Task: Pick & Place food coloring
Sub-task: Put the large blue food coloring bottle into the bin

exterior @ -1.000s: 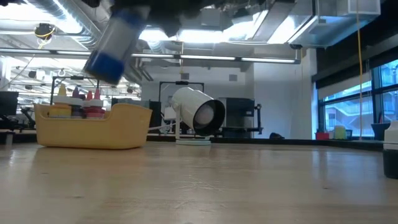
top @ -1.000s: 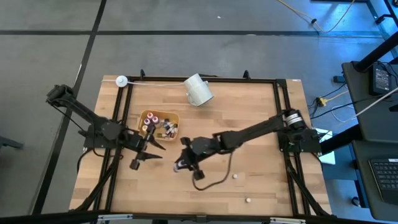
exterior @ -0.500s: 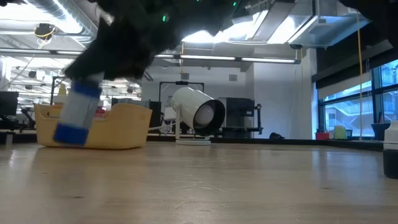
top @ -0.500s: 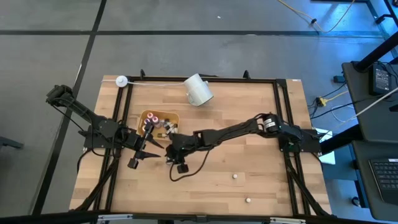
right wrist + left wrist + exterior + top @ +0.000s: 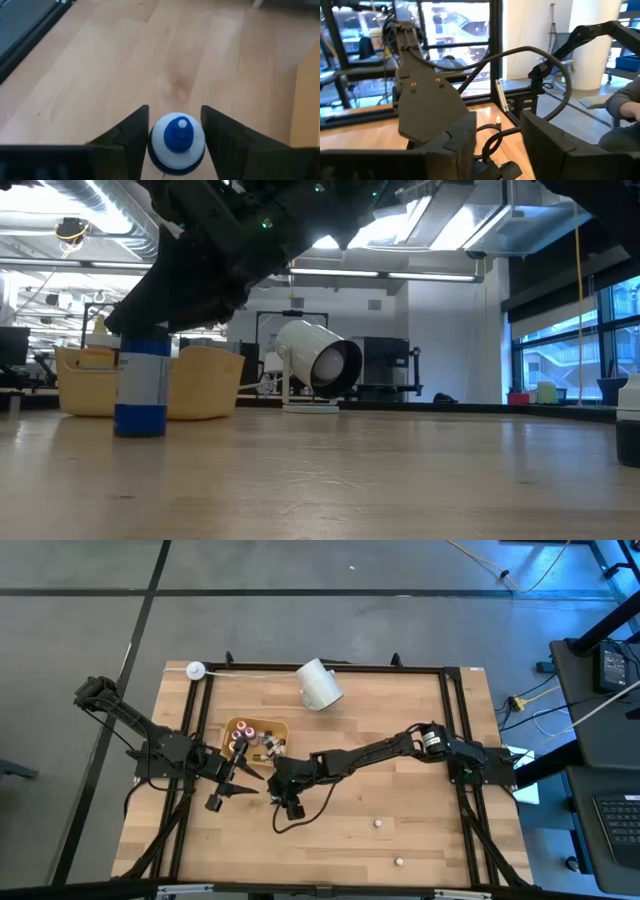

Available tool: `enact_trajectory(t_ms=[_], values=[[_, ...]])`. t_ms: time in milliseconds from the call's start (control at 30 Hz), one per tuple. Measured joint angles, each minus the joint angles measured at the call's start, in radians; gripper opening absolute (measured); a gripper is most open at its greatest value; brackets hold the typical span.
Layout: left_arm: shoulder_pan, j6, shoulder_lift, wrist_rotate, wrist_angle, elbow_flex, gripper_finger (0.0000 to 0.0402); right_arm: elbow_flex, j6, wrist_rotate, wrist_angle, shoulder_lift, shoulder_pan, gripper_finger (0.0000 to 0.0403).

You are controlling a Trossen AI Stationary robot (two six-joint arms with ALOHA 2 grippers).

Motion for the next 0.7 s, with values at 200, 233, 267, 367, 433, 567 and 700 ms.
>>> enact_trajectory(t_ms=[200, 233, 267, 367, 433, 567, 700], values=[[0.000, -0.031, 0.000, 0.000, -0.020, 0.000, 0.0150, 0.000, -0.009, 0.000, -0.001, 0.001, 0.000, 0.0200], [0.000, -0.032, 0.000, 0.000, -0.021, 0.000, 0.0150, -0.001, -0.022, 0.000, 0.004, 0.001, 0.000, 0.0201], [0.000, -0.032, 0.000, 0.000, -0.021, 0.000, 0.0149, -0.001, -0.032, 0.000, 0.015, 0.002, 0.000, 0.0201], [0.000, -0.032, 0.000, 0.000, -0.021, 0.000, 0.0147, 0.013, -0.062, 0.001, 0.022, 0.000, 0.005, 0.0202], [0.000, -0.033, 0.000, 0.000, -0.021, 0.000, 0.0148, 0.026, -0.081, 0.003, -0.013, -0.016, 0.010, 0.0203], [0.000, -0.033, 0.000, 0.000, -0.025, 0.000, 0.0151, 0.039, -0.108, 0.002, -0.127, -0.061, 0.021, 0.0203], [0.000, -0.031, 0.000, 0.000, -0.025, 0.000, 0.0148, 0.038, -0.110, 0.000, -0.185, -0.111, 0.036, 0.0204]])
